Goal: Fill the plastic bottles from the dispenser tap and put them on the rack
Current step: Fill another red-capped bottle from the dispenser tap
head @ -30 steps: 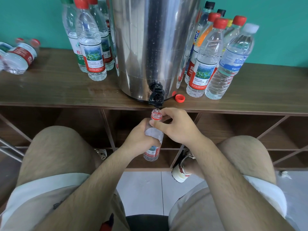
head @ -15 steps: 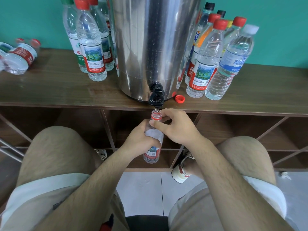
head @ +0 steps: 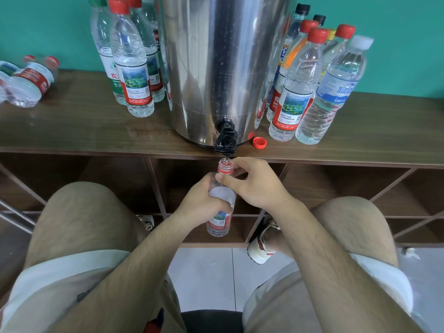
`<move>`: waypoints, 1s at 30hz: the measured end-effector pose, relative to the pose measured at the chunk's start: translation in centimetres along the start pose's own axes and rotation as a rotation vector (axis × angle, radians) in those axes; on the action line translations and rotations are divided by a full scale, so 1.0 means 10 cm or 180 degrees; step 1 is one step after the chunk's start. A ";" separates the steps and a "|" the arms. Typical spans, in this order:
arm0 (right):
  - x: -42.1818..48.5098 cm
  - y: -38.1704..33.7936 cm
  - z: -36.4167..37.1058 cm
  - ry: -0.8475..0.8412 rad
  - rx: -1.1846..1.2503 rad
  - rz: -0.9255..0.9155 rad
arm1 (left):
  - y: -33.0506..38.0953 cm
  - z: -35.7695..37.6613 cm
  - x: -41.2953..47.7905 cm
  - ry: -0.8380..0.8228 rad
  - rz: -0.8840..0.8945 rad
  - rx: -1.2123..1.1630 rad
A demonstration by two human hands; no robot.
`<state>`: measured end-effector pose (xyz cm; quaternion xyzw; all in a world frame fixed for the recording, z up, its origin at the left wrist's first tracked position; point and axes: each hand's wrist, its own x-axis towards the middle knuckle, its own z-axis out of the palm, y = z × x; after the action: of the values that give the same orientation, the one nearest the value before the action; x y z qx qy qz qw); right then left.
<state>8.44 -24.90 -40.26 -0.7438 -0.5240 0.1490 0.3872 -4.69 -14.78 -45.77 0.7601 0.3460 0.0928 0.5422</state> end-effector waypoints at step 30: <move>0.00 0.01 0.01 0.0006 0.0023 -0.0026 | -0.04 0.02 0.03 0.0016 0.0046 0.0008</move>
<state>8.50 -24.87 -40.39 -0.7404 -0.5261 0.1487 0.3910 -4.52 -14.64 -46.26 0.7630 0.3420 0.0982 0.5396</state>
